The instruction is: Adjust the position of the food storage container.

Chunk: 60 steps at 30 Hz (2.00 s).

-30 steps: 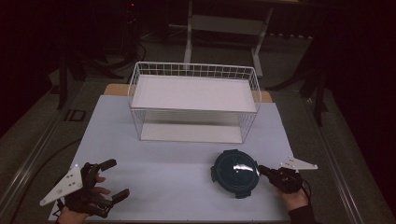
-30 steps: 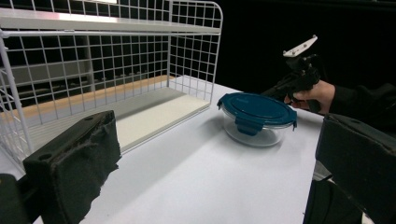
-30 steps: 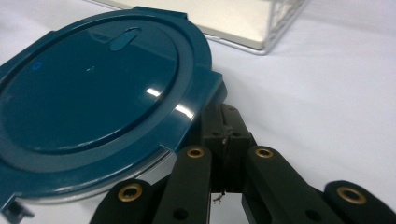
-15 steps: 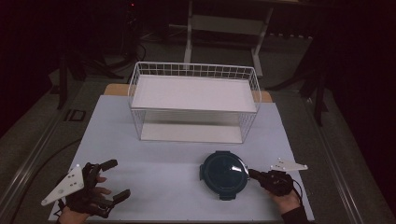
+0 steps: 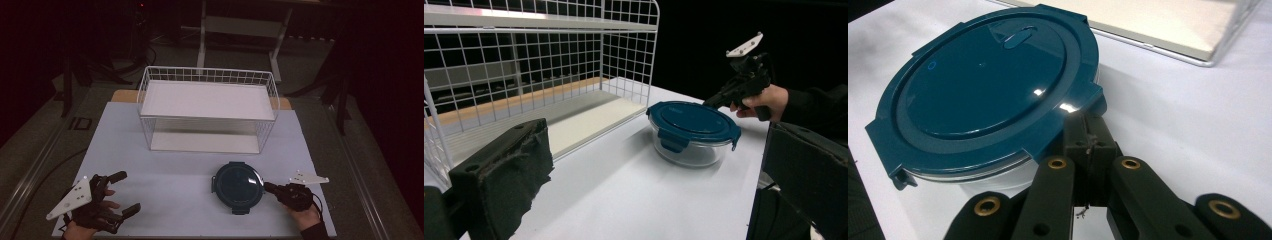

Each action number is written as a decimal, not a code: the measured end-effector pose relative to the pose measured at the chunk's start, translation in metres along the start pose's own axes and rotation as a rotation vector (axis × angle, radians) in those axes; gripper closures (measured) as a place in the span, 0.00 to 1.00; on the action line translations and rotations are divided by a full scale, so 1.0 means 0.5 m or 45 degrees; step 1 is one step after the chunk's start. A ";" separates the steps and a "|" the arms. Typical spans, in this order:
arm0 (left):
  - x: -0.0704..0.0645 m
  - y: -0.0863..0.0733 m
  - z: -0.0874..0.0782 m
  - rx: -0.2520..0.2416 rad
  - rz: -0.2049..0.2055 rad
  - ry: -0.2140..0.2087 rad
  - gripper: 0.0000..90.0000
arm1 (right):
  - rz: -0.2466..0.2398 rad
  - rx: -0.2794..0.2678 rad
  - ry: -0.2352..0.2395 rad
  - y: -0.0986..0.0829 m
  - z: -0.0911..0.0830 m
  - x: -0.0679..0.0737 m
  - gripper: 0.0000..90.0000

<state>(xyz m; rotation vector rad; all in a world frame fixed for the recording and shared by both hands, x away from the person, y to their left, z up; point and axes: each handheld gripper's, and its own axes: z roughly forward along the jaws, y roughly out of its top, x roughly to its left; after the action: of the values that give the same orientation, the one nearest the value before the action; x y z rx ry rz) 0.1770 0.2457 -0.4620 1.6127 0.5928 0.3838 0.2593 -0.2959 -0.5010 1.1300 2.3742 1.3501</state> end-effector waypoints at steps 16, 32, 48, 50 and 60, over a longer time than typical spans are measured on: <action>-0.003 -0.001 0.005 0.017 0.003 -0.009 0.00 | -0.024 0.020 0.096 0.033 0.062 0.038 1.00; -0.005 -0.006 0.014 0.053 0.004 -0.026 0.00 | -0.052 0.031 0.185 0.055 0.108 0.071 1.00; -0.003 -0.006 0.014 0.057 -0.004 -0.016 0.00 | -0.118 -0.018 0.192 0.072 0.102 0.089 0.99; -0.004 -0.005 0.015 0.064 -0.006 -0.013 0.00 | -0.111 -0.042 0.205 0.076 0.092 0.090 0.95; -0.014 0.009 0.030 0.086 -0.018 -0.023 0.00 | -0.130 -0.173 0.235 0.090 0.054 0.111 0.44</action>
<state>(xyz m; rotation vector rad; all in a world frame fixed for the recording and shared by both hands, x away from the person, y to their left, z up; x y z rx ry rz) 0.1804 0.2293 -0.4589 1.6743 0.6086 0.3417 0.2578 -0.2263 -0.4696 0.8704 2.3825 1.6142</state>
